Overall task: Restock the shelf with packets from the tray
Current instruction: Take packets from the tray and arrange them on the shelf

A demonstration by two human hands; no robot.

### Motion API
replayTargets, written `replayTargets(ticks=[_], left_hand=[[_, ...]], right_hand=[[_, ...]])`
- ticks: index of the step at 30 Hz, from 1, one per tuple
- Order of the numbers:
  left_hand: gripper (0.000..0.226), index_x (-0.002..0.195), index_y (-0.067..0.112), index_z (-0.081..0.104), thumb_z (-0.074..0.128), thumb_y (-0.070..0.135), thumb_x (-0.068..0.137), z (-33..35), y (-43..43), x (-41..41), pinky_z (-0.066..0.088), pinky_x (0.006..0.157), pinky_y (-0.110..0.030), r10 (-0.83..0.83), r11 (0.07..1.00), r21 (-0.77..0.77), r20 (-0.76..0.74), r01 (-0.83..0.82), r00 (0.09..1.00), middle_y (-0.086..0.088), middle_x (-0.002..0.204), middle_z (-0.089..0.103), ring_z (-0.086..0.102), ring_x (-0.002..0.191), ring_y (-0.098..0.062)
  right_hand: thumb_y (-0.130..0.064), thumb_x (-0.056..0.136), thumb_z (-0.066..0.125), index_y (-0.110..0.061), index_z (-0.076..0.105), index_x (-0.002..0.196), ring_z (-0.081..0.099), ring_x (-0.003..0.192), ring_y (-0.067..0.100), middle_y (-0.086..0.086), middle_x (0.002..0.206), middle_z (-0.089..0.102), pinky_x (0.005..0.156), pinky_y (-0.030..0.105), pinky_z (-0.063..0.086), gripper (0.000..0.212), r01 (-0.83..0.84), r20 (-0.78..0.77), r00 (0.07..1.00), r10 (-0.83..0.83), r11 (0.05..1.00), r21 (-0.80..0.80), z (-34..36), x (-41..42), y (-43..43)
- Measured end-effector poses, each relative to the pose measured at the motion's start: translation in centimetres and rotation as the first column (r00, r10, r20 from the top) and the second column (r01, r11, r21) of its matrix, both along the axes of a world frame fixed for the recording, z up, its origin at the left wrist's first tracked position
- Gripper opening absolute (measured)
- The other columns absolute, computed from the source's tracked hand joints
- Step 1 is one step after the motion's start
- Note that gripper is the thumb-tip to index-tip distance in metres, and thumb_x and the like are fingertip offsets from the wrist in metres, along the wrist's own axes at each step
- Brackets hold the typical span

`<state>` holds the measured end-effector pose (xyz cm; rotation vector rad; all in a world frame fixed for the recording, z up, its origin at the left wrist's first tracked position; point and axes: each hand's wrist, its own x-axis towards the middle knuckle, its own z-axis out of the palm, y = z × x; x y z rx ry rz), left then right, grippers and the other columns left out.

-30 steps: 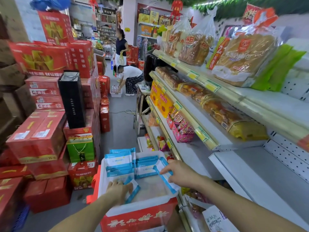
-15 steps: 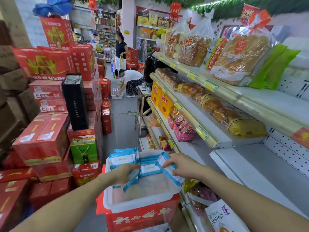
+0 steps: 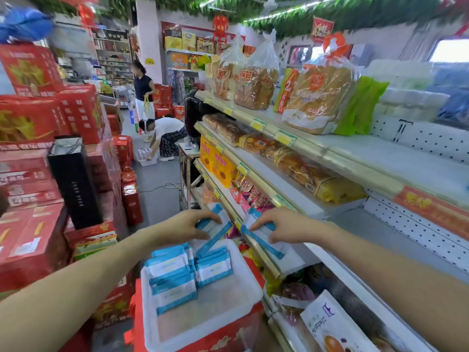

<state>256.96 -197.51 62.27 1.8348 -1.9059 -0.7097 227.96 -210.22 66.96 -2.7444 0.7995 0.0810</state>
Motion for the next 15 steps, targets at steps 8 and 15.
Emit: replayTargets(ticks=[8,15], left_hand=[[0.036,0.113,0.052,0.07,0.071,0.02,0.097,11.6,-6.1,-4.4,0.049,0.081,-0.021,-0.278,0.946,-0.141,0.109,0.292,0.954,0.022,0.116,0.065,0.062,0.096,0.001],[0.027,0.106,0.037,0.078,0.072,0.019,0.087,21.4,-10.5,-15.7,0.053,0.092,-0.052,-0.479,0.846,-0.239,0.052,0.477,0.876,-0.005,0.123,0.07,0.064,0.107,-0.038]], right_hand=[[-0.021,0.093,0.073,-0.045,0.068,0.13,0.052,0.098,0.002,-0.011,0.121,0.062,0.082,0.021,0.039,0.044,0.106,-0.025,0.993,-0.111,0.982,-0.158,12.4,-7.3,-0.2],[-0.007,0.086,0.076,-0.045,0.077,0.114,0.059,0.096,-0.001,-0.02,0.109,0.067,0.087,0.028,0.046,0.047,0.286,0.035,0.958,-0.284,0.948,-0.139,22.4,-19.8,3.0]])
